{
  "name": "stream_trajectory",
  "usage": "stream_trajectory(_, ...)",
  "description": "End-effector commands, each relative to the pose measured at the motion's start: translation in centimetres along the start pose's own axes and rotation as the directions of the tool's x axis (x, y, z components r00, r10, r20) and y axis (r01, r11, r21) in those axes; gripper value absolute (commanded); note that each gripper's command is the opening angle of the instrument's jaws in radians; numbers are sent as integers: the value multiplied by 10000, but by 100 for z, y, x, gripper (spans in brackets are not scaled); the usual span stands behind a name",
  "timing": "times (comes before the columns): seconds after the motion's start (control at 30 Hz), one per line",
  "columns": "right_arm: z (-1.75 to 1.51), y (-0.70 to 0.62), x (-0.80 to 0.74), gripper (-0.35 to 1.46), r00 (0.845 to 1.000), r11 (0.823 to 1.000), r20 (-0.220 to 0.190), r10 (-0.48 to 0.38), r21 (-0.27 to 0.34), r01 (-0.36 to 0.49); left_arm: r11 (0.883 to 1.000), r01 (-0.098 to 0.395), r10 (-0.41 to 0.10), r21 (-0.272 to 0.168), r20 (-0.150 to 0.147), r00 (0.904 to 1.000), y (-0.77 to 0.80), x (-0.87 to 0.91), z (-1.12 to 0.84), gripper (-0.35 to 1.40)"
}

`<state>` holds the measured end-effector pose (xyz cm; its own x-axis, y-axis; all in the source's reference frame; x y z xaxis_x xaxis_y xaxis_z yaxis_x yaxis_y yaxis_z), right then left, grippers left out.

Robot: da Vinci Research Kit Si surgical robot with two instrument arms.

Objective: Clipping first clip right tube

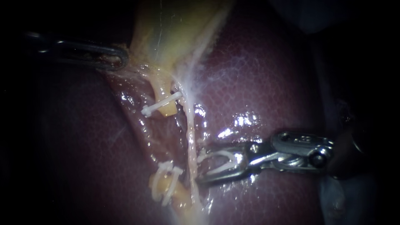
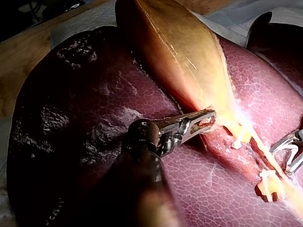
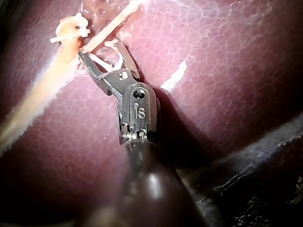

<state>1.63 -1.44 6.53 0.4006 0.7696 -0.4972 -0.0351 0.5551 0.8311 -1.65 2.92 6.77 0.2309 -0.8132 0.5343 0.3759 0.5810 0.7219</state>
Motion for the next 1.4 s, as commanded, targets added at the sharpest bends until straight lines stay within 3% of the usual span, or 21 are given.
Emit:
stream_trajectory(0.03,1,1,-1,49,10000,9999,-52,66,101,-66,10000,0,0,-13,0,10000,0,0,0,-35)
stream_trajectory(0.33,20,3,6,50,9890,9851,-1041,1051,1468,-893,10000,-3,3,-16,2,10000,0,1,0,-35)
stream_trajectory(0.67,30,-7,15,50,9748,9643,-1530,1626,2338,-1242,10000,-7,7,-17,2,10000,1,1,1,-35)
stream_trajectory(0.8,27,-18,23,50,9707,9560,-1665,1730,2657,-1248,10000,-9,9,-17,2,10000,1,1,1,-35)
stream_trajectory(1.0,19,-47,45,50,9651,9374,-1856,1846,3283,-1162,10000,-10,10,-17,2,10000,1,2,1,-35)
stream_trajectory(1.17,19,-66,52,49,9643,9283,-1885,1861,3552,-1097,10000,-10,10,-17,2,10000,1,2,1,-35)
stream_trajectory(1.4,21,-71,52,46,9652,9269,-1855,1843,3594,-1079,10000,-10,10,-17,2,10000,1,2,1,-35)
